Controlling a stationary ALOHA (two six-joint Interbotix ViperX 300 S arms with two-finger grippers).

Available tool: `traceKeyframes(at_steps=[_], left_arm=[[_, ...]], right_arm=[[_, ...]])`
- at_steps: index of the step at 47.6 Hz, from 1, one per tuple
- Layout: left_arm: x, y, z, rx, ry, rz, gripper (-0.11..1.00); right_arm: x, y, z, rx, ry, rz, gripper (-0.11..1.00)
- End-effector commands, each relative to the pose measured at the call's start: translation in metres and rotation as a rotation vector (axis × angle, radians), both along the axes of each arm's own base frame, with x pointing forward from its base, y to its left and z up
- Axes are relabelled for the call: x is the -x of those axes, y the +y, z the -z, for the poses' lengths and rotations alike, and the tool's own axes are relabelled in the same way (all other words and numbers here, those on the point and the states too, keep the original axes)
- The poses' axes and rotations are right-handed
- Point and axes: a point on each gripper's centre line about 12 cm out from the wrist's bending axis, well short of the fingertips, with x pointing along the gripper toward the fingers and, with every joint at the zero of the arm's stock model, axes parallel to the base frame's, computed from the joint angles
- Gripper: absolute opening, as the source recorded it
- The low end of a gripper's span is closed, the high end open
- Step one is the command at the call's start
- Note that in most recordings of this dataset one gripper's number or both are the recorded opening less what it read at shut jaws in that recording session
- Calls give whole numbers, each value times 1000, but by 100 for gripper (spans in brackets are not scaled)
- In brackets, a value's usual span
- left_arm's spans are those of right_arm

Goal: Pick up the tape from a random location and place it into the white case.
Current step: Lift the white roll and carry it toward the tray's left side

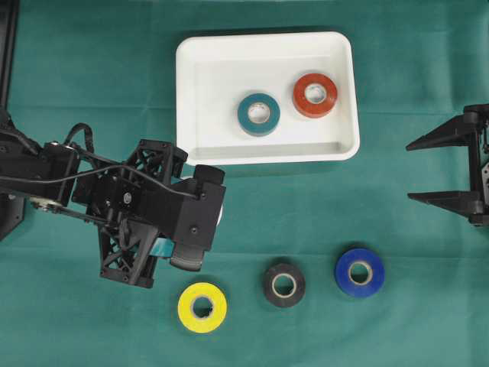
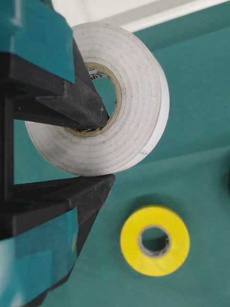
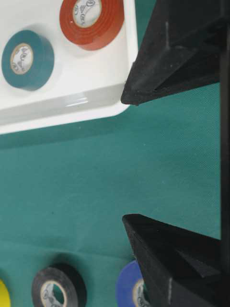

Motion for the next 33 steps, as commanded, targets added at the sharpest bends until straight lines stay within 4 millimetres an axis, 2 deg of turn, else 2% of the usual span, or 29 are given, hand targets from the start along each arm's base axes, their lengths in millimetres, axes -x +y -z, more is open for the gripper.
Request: traceKeyframes(at_steps=[1,33], left_arm=[[1,-1,-19,7,-56,2,24],[0,0,-19,7,-55,1,24]], right_arm=[[-3,0,-3,2,-6,-1,88],[-3,0,-3,3,-3,0,88]])
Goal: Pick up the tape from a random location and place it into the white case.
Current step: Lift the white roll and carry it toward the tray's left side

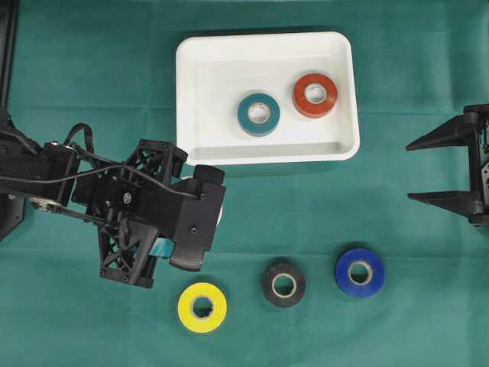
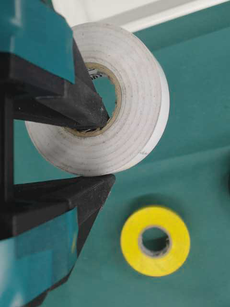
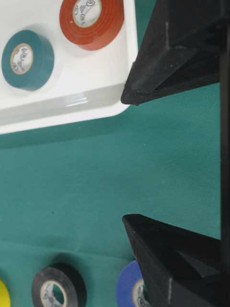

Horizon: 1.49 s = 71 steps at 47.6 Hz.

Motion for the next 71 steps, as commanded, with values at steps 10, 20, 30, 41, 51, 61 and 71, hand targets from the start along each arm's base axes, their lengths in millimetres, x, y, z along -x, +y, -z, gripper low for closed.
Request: traceKeyframes(at_steps=[10,20,30,41,51,61,71], left_arm=[[1,0,-19,8,-56,2,24],[0,0,-19,7,-56,0,24],[-2,7,-18,8,-62,-19,24],[-8,30,-13,6,-70,-84,24],[-15,65,-9,3,-75,-180,24],[-17,100,-10,0,-97,-272,24],[-13,135,-10,-5,-108,-368,24]], right_arm=[[-3,0,-4,1,-7,-1,88],[-3,0,-2,0,-3,0,88],[-3,0,-3,1,-4,-1,88],[-3,0,-2,1,-3,0,88],[-3,0,-2,1,2,0,88],[-3,0,-2,1,0,-1,88],[-3,0,-1,1,5,0,88]])
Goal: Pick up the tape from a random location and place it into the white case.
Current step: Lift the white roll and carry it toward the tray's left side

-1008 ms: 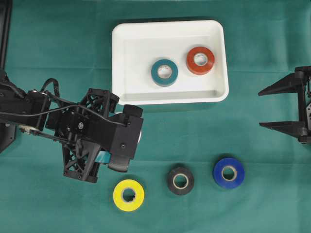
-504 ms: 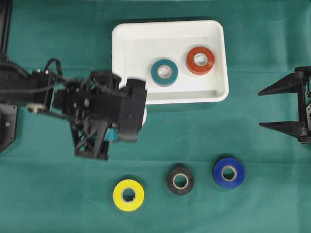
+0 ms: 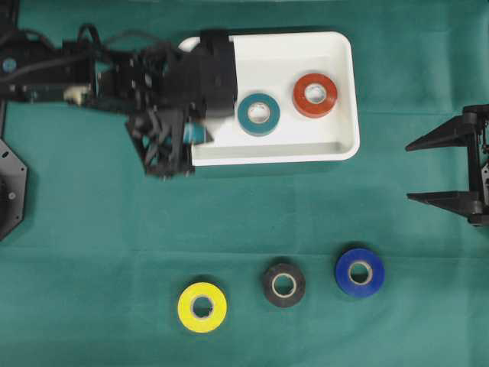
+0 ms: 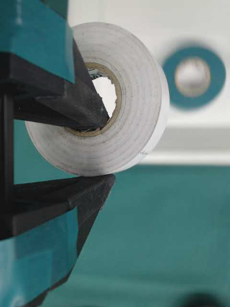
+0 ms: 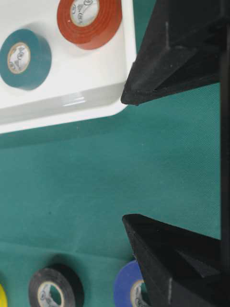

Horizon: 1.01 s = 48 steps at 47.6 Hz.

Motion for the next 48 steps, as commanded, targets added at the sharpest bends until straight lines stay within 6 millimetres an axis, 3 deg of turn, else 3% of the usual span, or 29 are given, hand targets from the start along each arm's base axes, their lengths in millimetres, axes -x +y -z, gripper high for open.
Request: traceKeyframes(at_steps=[1,12,34,48], left_arm=[[1,13,-14,-12,-43,-33,24],[6,35,-14,-14,-44,-92,24],[-20,42,-10,-23,-45,-81,24],[-16,49,-8,-38,-35,-75,24]], right_arm=[[-2,0,-3,3,-4,0,88],[-2,0,-3,3,-4,0,88],[-2,0,-3,4,-4,-1,88],[-3,0,-2,4,-1,-1,88]])
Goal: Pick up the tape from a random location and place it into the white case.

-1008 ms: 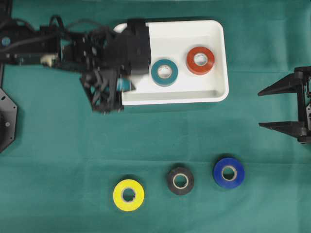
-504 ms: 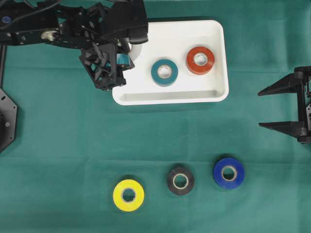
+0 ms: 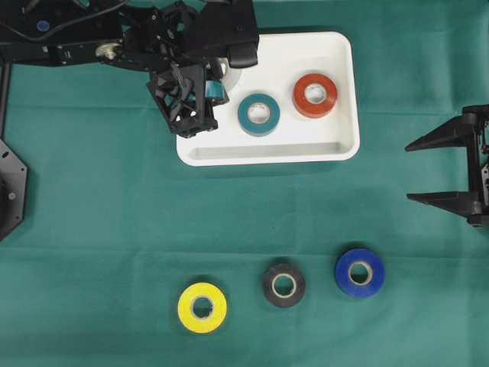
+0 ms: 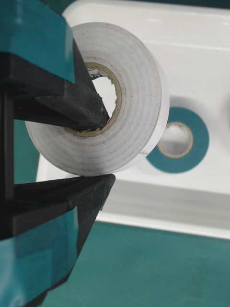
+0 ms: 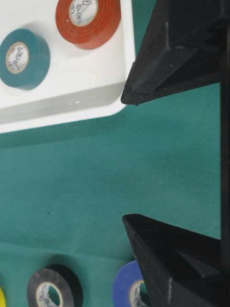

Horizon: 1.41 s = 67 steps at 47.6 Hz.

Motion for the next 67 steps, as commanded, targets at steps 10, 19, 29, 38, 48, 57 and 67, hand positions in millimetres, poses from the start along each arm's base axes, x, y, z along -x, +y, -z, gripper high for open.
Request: traceKeyframes(at_steps=[10,19,29,38,48,57,67], left_arm=[[1,2,-12,-13,-36,-3,24],[1,2,-12,-11,-35,-3,24],[1,2,-12,-11,-35,-3,24],[0,2,-10,-10,-32,-3,24],[1,2,-9,-9,-28,-3,24],[1,1,-7,-6,-24,-3,24],[-1,2,6,0,-3,-3,24]], right_arm=[[-2,0,-3,2,-4,-1,88],[-3,0,-3,2,-3,-1,88],[-3,0,-3,2,-3,-1,88],[-3,0,-3,2,-4,-1,88],[-3,0,-3,1,-3,0,88],[-3,0,-3,1,-3,0,88],[-3,0,-3,2,-3,-1,88]])
